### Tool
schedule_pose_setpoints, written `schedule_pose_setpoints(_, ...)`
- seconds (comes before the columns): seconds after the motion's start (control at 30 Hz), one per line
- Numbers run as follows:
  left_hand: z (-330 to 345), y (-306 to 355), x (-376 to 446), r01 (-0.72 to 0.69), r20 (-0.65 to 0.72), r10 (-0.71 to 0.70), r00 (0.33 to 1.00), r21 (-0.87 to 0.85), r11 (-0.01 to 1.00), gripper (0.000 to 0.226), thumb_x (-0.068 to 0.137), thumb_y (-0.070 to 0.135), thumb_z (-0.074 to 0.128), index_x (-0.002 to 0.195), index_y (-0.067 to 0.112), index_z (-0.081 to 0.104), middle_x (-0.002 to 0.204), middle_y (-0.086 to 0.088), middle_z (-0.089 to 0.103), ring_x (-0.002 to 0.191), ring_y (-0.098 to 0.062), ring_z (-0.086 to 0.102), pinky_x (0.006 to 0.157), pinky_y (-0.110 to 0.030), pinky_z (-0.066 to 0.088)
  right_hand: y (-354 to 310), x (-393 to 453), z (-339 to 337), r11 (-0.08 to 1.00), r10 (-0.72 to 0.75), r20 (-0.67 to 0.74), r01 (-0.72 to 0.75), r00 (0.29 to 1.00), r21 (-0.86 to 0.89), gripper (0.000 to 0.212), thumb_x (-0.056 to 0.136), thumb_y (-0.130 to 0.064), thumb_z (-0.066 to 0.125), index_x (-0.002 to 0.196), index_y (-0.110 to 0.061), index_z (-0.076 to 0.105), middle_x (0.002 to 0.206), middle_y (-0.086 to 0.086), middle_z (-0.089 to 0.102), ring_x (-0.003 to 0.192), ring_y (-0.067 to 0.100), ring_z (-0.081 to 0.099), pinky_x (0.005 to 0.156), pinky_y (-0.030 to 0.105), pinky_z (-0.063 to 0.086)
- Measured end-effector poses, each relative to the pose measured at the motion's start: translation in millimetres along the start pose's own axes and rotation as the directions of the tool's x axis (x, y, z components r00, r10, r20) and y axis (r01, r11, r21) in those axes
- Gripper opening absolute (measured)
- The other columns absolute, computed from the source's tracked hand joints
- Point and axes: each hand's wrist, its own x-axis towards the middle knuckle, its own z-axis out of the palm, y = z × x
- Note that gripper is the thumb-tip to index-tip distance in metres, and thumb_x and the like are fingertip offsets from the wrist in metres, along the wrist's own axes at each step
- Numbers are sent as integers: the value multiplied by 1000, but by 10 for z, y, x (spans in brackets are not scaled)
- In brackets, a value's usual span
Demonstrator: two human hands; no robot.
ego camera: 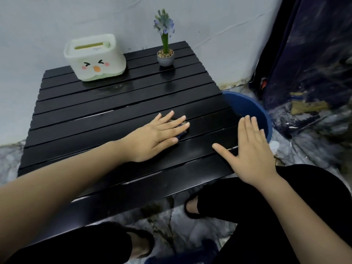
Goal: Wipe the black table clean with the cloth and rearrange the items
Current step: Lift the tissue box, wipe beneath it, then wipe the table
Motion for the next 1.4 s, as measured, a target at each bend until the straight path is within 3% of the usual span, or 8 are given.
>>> schedule_pose_setpoints(0.37, -15, 314, 1513, -148, 44, 145, 988, 84, 985, 56, 107, 45, 21, 159, 30, 5, 168, 5, 3, 154, -24, -6, 123, -44, -5, -11, -13, 12, 1000, 0, -6, -1, 1000, -13, 116, 83, -88, 11, 160, -3, 6, 170, 13, 1, 157, 22, -7, 128, 44, 3)
schedule_pose_setpoints(0.5, 15, 423, 1967, -126, -7, 127, 992, 106, 986, 46, 107, 41, 25, 148, 27, 41, 153, 2, 45, 152, -26, 19, 124, -47, 2, -3, -10, 17, 1000, -3, -13, 3, 1000, -10, 114, 84, -88, 12, 160, -2, 7, 170, 13, 2, 158, 22, -7, 128, 42, 2)
schedule_pose_setpoints(0.6, -12, 518, 2205, -85, -80, 97, 992, 142, 986, 38, 107, 38, 30, 108, 22, 65, 102, 3, 68, 107, -20, 58, 120, -47, 21, 8, -1, 27, 1000, -6, -17, 6, 1000, -5, 114, 85, -89, 13, 160, -3, 7, 170, 12, 2, 157, 21, -8, 128, 42, 1)
schedule_pose_setpoints(0.8, -138, 587, 2267, 34, -403, -157, 902, -297, 954, 38, 105, 36, 38, 89, 16, 65, 74, 6, 64, 72, -15, 58, 75, -35, 47, 24, 9, 22, 1000, -17, -18, 17, 1000, -19, 113, 85, -89, 13, 160, -4, 9, 170, 11, 4, 157, 20, -8, 127, 46, -2)
schedule_pose_setpoints(1.0, -344, 317, 1199, 25, -508, -270, 818, -438, 899, 34, 106, 37, 36, 106, 25, 68, 101, 11, 73, 99, -10, 67, 100, -44, 47, -42, 35, -69, 994, -110, -43, 109, 993, -23, 107, 88, -85, 18, 160, -7, 14, 170, 9, 7, 157, 20, -7, 125, 54, -8)
schedule_pose_setpoints(1.13, -313, 14, -65, 186, -497, -387, 777, -405, 895, 32, 107, 36, 35, 113, 27, 65, 108, 16, 73, 106, -6, 67, 110, -56, 38, -275, 12, -76, 947, -301, -2, 299, 954, 116, 102, 90, -83, 25, 162, -13, 10, 171, 1, -1, 156, 11, -15, 125, 48, -11)
schedule_pose_setpoints(1.33, -47, -27, -1897, 566, -564, -672, 481, -386, 729, 31, 106, 41, 35, 120, 32, 61, 110, 34, 66, 108, 3, 61, 113, -49, 39, -840, -157, 62, 831, -552, 93, 538, 829, 138, 99, 91, -82, 26, 162, -15, 7, 171, -2, -4, 155, 8, -17, 127, 48, -7)
schedule_pose_setpoints(1.4, 145, 41, -2214, 631, -544, -730, 413, -408, 660, 33, 106, 39, 37, 128, 31, 59, 124, 20, 67, 122, -11, 60, 116, -49, 36, -920, -181, 117, 826, -563, 125, 551, 817, 118, 99, 91, -82, 22, 162, -15, 5, 171, -1, -5, 154, 8, -18, 127, 47, -6)
